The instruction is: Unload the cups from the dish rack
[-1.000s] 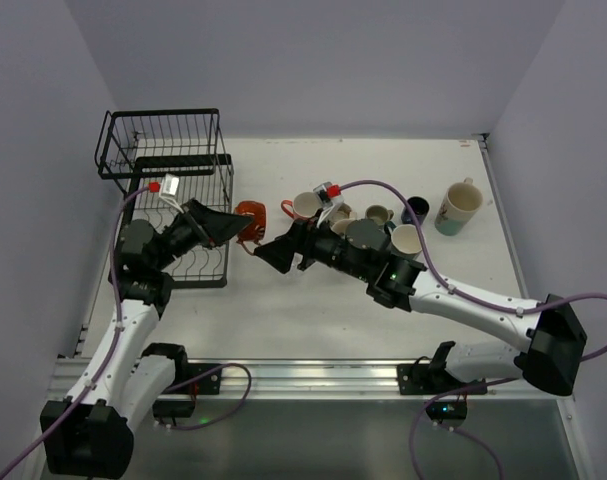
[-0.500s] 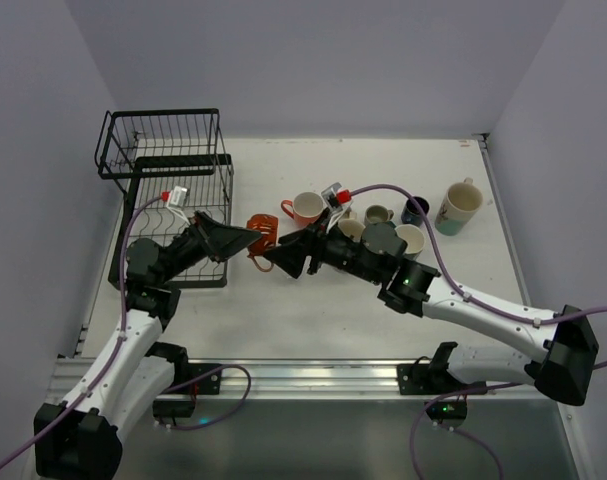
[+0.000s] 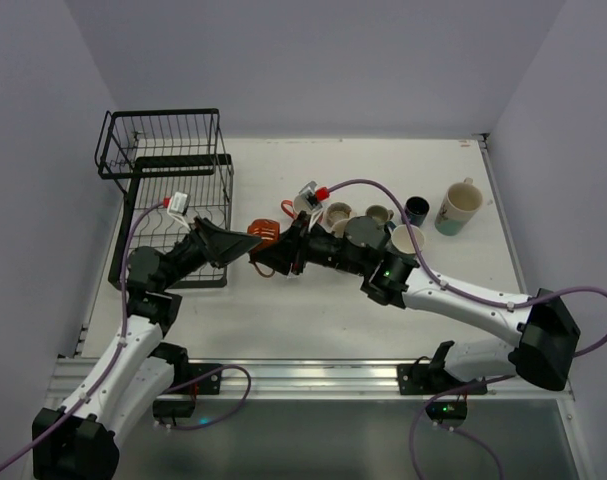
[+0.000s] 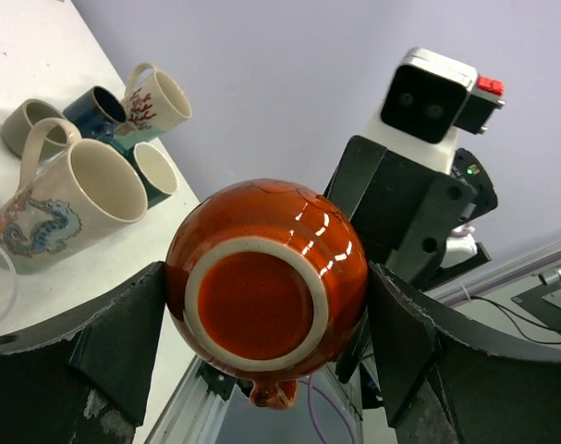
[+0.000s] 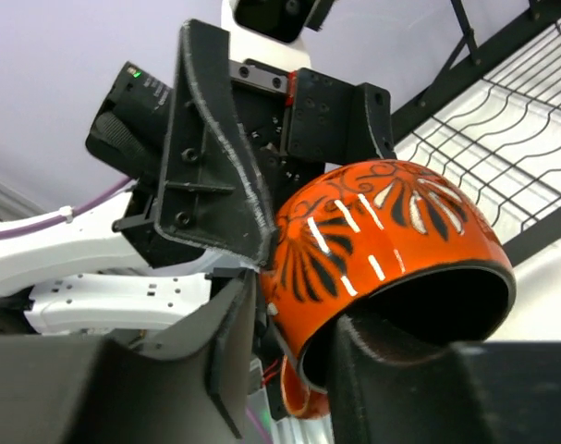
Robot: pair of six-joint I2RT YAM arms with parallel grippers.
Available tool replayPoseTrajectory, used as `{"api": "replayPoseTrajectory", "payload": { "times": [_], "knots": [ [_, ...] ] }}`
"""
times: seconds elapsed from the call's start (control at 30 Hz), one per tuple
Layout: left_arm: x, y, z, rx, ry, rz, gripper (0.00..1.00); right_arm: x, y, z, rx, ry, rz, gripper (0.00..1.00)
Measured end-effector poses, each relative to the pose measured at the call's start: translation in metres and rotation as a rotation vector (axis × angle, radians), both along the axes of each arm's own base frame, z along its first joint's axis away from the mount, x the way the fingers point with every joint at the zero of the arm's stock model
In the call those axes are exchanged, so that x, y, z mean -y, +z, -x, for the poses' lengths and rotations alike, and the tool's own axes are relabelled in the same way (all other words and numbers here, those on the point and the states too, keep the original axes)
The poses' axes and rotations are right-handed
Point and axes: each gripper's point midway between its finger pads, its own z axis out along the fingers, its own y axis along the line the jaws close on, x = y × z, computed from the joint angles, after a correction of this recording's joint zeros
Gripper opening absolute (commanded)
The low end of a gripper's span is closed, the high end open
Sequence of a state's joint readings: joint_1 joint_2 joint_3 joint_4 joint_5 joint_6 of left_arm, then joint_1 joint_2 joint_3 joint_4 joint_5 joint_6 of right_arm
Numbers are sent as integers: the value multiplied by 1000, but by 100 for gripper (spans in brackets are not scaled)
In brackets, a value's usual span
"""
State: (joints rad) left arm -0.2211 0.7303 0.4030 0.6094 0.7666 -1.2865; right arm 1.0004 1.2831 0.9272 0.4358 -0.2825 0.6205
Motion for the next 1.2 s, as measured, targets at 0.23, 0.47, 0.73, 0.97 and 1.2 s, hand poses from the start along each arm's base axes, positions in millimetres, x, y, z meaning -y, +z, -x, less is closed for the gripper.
{"api": "replayPoseTrajectory", "payload": {
  "times": [0.23, 0.47, 0.73, 0.97, 1.2],
  "knots": [
    [0, 7, 3, 16, 10, -10, 100, 0, 6, 8, -23, 25, -30, 0],
    [-14, 33, -22, 168, 180, -228, 100, 32, -19, 13, -67, -44, 80, 0],
    [-50, 10, -39, 215, 383, -537, 100, 90, -86, 16, -192, -203, 398, 0],
    [-78, -40, -29, 204, 469, -710, 100, 158, -219, 27, -390, -368, 832, 0],
    [-81, -55, -28, 206, 461, -766, 100, 178, -276, 21, -447, -455, 1047, 0]
  ]
}}
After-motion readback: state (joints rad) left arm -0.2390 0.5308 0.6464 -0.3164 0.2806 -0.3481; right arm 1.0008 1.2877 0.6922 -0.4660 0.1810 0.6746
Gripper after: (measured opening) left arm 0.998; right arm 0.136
